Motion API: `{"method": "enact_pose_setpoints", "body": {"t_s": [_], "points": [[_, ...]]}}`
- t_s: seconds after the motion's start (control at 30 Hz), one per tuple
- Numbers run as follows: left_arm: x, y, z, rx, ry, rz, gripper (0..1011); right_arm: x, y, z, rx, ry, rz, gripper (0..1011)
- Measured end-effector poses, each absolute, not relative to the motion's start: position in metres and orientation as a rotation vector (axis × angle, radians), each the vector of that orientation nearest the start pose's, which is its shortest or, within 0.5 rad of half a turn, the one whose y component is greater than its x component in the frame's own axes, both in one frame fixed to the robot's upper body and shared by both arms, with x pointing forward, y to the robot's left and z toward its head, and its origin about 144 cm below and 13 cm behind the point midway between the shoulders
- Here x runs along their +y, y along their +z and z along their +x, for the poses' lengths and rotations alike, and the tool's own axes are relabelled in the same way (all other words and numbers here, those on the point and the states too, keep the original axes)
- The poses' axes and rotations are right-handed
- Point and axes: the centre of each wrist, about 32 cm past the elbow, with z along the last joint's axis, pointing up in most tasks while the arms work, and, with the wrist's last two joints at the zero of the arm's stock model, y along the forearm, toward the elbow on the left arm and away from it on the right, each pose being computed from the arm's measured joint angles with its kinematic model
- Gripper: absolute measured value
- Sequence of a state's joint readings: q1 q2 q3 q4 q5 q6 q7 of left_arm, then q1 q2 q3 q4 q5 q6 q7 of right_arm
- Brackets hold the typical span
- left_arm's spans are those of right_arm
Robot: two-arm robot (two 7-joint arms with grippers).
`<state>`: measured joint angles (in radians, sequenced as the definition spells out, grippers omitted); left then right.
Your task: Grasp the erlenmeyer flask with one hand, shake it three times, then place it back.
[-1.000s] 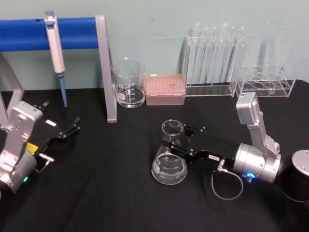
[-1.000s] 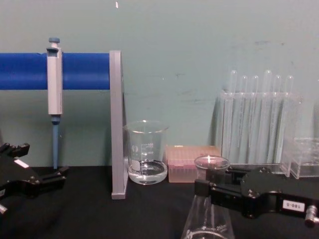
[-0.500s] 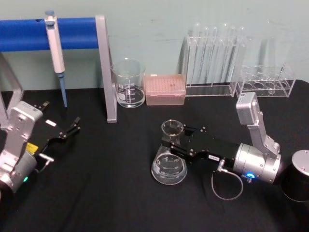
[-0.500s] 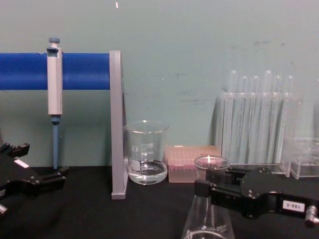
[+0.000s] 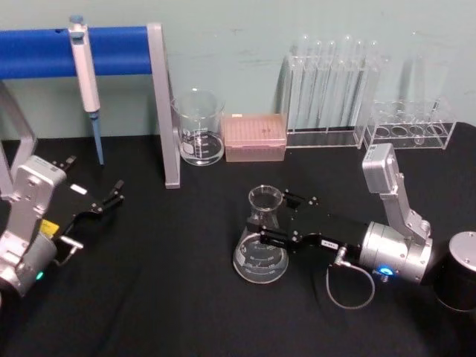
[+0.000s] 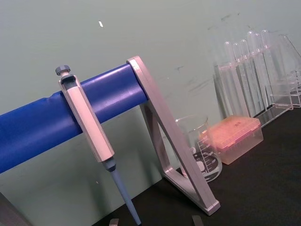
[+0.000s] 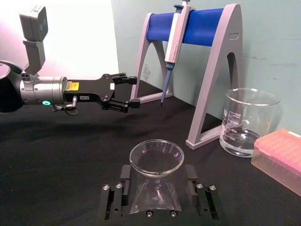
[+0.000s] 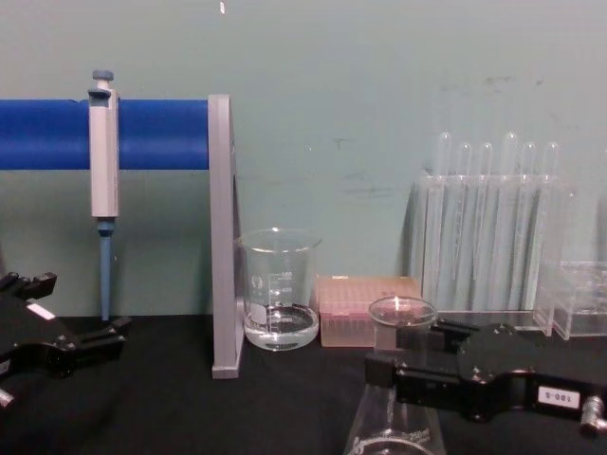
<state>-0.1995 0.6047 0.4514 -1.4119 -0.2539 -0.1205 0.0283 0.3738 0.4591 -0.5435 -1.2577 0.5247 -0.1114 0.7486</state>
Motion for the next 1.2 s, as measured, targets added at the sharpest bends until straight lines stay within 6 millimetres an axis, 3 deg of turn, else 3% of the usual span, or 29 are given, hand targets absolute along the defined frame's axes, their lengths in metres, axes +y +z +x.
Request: {"method": "enact_pose_setpoints", "body": {"t_s": [0.37,1.2], "points": [[0.3097,1.1398,0.4886,-0.285,1.248,0.304,1001,-0.2593,1.1424,0.5342,0.013,-0.501,-0.073,999],[0.3097,1.1398,0.4886,-0.285,1.248,0.304,1001,-0.2600,1.1432,0.5344,0.020,-0.494,-0.077,1000]]}}
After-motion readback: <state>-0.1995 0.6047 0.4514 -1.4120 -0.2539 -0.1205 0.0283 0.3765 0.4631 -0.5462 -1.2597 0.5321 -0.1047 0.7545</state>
